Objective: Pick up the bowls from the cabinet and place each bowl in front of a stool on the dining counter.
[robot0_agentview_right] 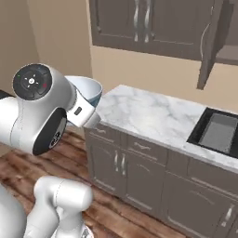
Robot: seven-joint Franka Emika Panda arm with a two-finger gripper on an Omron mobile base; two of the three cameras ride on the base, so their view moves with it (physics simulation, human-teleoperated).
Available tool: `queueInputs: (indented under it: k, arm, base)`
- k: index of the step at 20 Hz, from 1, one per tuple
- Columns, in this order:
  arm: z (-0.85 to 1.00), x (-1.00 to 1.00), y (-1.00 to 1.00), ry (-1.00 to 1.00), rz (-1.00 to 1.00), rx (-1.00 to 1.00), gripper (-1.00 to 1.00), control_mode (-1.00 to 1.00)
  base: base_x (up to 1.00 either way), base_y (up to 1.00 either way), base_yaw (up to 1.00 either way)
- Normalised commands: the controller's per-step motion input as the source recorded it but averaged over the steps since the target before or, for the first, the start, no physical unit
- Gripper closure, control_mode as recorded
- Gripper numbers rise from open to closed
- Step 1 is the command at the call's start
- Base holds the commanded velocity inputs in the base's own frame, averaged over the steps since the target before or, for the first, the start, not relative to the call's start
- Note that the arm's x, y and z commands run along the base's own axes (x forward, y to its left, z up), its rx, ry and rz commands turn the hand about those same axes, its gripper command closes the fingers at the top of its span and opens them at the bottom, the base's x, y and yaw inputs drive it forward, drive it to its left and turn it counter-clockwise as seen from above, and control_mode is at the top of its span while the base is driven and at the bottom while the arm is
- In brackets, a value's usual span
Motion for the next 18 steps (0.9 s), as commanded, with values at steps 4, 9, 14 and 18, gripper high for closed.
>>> queueInputs:
  k: [4, 9, 14, 18]
  arm:
    - [0.00, 0.00, 0.00, 0.00, 0.00, 0.00, 1.00, 1.00]
    - [0.00, 0.00, 0.00, 0.00, 0.00, 0.00, 1.00, 1.00]
    - [0.00, 0.00, 0.00, 0.00, 0.00, 0.00, 1.00, 1.00]
    - [0.00, 0.00, 0.00, 0.00, 0.00, 0.00, 1.00, 1.00]
  base:
    - [0.24, 0.69, 0.69]
    - [0.11, 0.37, 0.80]
    - [0.02, 0.24, 0.83]
    - [0.07, 0.32, 0.77]
